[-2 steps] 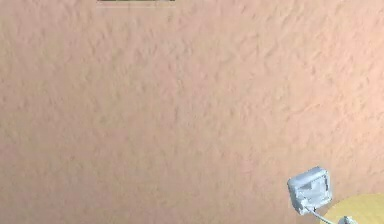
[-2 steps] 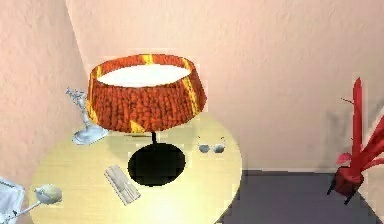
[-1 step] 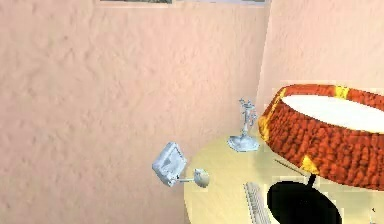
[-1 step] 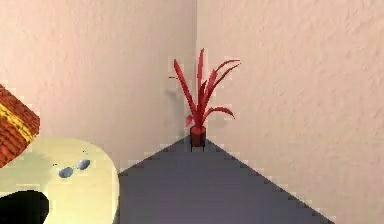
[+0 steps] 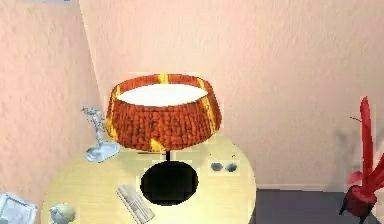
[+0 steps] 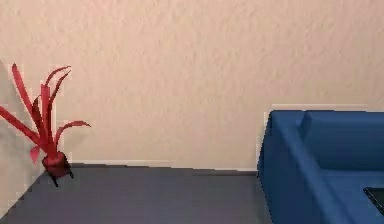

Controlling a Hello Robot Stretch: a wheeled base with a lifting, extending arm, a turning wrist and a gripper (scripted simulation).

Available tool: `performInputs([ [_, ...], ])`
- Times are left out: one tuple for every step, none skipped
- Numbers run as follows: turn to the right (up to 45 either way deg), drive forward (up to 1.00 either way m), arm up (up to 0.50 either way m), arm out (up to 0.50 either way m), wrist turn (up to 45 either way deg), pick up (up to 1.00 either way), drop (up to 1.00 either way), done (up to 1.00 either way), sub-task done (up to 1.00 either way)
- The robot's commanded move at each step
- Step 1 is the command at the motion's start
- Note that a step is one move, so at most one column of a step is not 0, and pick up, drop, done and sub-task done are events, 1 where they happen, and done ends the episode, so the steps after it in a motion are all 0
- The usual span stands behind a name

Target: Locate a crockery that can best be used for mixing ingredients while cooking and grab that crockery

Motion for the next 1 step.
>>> performInputs([
  [45.0,0.00,0.00,0.00,0.0,0.00,0.00,0.00,0.00],
])
